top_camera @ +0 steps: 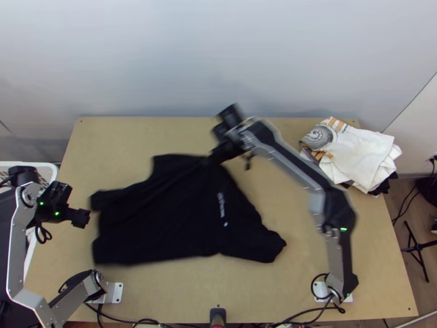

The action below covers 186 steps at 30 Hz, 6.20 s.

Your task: Fold the t-shirt

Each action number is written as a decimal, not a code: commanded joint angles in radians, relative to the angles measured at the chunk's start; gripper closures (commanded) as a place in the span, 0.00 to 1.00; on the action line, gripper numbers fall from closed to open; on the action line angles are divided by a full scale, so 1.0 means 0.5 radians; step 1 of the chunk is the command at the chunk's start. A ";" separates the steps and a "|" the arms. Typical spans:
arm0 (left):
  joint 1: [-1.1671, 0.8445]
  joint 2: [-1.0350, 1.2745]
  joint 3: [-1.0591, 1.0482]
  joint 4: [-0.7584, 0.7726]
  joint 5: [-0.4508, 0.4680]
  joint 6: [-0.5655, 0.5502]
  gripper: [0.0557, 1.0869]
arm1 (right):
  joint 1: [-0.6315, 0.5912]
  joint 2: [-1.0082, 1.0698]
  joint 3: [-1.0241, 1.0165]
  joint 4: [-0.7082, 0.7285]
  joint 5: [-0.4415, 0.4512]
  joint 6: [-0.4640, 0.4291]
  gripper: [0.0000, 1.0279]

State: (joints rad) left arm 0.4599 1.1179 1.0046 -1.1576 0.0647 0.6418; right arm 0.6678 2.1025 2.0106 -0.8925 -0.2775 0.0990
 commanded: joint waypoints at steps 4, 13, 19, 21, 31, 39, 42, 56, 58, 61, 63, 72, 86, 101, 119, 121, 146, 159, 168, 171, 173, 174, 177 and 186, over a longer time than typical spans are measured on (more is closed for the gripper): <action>-0.552 0.087 0.003 0.066 0.000 -0.320 0.04 | -0.707 -0.477 -0.711 0.334 0.009 -0.002 0.97; -1.101 0.222 -0.064 0.269 -0.050 -0.569 0.04 | -0.789 -0.459 -0.873 0.322 0.009 0.103 0.36; -1.334 0.289 -0.159 0.428 -0.096 -0.682 0.04 | -0.796 -0.508 -0.929 0.119 0.009 0.115 0.13; -1.358 0.289 -0.202 0.490 -0.111 -0.710 0.04 | -0.796 -0.573 -0.987 0.119 0.009 0.118 0.13; -1.469 0.252 -0.380 0.582 -0.111 -0.830 0.04 | -0.633 -1.039 -1.416 -0.105 0.009 0.041 0.13; -1.487 0.286 -0.411 0.662 -0.111 -0.916 0.11 | -0.470 -1.389 -1.788 -0.326 0.006 -0.020 0.14; -1.521 0.298 -0.411 0.683 -0.111 -0.940 0.11 | -0.366 -1.435 -1.886 -0.406 0.006 -0.020 0.14; -1.598 0.344 -0.392 0.741 -0.111 -0.995 0.11 | -0.093 -1.287 -2.110 -0.393 0.009 -0.084 0.14; -1.601 0.344 -0.395 0.741 -0.111 -1.001 0.11 | -0.059 -1.257 -2.098 -0.360 0.009 -0.081 0.18; -1.601 0.335 -0.395 0.741 -0.111 -1.004 0.11 | -0.044 -1.220 -2.088 -0.326 0.009 -0.081 0.26; -1.598 0.335 -0.395 0.741 -0.111 -1.008 0.11 | -0.041 -1.217 -2.088 -0.326 0.009 -0.084 0.32; -1.589 0.326 -0.438 0.747 -0.111 -1.014 0.11 | -0.050 -1.373 -2.110 -0.249 0.009 -0.146 0.95; -1.408 0.301 -0.408 0.836 -0.111 -1.014 0.11 | -0.059 -1.447 -2.113 -0.252 0.006 -0.152 0.97; -1.411 0.347 -0.494 1.119 -0.053 -1.152 0.77 | -0.056 -1.478 -2.113 -0.255 0.009 -0.155 0.97; -0.444 0.252 0.353 0.342 0.681 -0.943 0.96 | -0.415 -1.889 -1.554 -0.384 -0.092 -0.155 0.97; -0.368 0.258 0.503 0.272 0.711 -0.943 0.96 | -0.464 -1.938 -1.453 -0.381 -0.092 -0.137 0.97; -0.877 1.044 0.497 0.824 0.721 -0.968 0.96 | -0.753 -1.646 -1.861 0.006 -0.083 -0.081 0.97; -0.941 1.286 0.703 1.042 0.383 -1.121 0.67 | -0.900 -1.413 -2.045 0.371 -0.062 -0.069 0.97; -0.953 1.127 0.641 1.024 0.064 -1.130 0.10 | -0.903 -1.407 -2.079 0.417 -0.059 -0.069 0.97; -0.953 0.982 0.522 1.014 0.055 -1.038 0.09 | -0.897 -1.410 -2.091 0.420 -0.059 -0.069 0.97; -0.963 0.900 0.430 0.999 0.055 -0.980 0.08 | -0.888 -1.410 -2.101 0.423 -0.059 -0.066 0.97; -0.969 0.860 0.387 0.978 0.055 -0.955 0.07 | -0.881 -1.410 -2.104 0.426 -0.059 -0.066 0.97; -1.027 0.771 0.267 0.904 0.058 -0.894 0.07 | -0.872 -1.410 -2.110 0.426 -0.059 -0.060 0.97; -1.227 0.734 0.120 1.094 0.052 -0.974 0.11 | -0.860 -1.416 -2.107 0.426 -0.059 -0.057 0.97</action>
State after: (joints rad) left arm -0.0910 1.5085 1.1141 -0.6716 0.0986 0.1722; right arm 0.2333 1.3968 0.9585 -0.6811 -0.3069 0.0700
